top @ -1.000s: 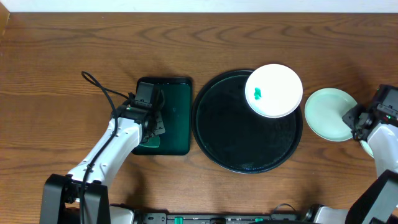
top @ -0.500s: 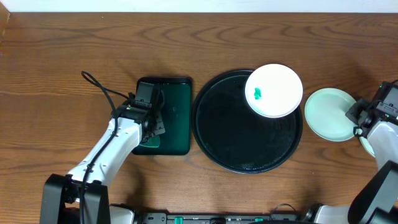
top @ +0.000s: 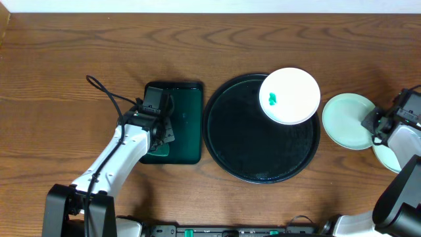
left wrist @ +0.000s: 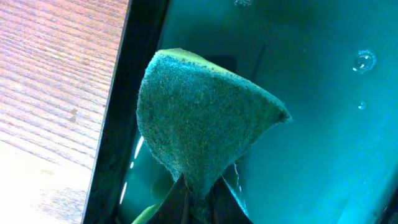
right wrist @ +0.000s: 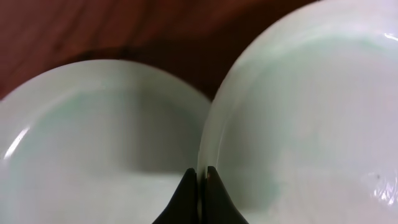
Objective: Clean dirty plates on tray and stack at the side
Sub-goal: 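Lower the plate onto the mint-green plate and release, then open the right gripper and withdraw it from the plate stack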
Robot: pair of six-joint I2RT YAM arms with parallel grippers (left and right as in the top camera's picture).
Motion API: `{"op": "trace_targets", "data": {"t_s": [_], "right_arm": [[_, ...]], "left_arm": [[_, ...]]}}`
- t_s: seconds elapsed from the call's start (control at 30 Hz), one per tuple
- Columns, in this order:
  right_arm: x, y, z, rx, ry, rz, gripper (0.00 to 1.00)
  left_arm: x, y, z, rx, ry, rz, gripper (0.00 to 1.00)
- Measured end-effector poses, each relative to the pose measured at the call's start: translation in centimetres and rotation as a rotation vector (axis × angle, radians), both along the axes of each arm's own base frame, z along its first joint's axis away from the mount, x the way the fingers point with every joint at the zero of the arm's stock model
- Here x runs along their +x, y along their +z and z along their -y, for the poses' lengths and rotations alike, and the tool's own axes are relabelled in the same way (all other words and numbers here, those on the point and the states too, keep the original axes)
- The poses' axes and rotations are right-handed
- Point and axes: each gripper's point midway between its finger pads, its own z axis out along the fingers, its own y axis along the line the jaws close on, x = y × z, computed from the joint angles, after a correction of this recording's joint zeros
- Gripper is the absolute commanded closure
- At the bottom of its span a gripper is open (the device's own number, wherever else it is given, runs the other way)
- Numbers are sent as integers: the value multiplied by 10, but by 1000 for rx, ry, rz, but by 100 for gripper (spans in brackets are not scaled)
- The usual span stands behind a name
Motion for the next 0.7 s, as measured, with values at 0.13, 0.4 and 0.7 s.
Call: {"op": "trace_targets", "data": {"t_s": [0.13, 0.4, 0.7], "right_arm": [[14, 2, -26, -5, 86, 4, 99], [34, 3, -75, -17, 262, 6, 99], [47, 6, -112, -74, 460, 5, 99]], "left_arm": [[0, 0, 0, 0, 0, 0, 92], [0, 0, 0, 0, 0, 0, 92], [0, 0, 0, 0, 0, 0, 93]]}}
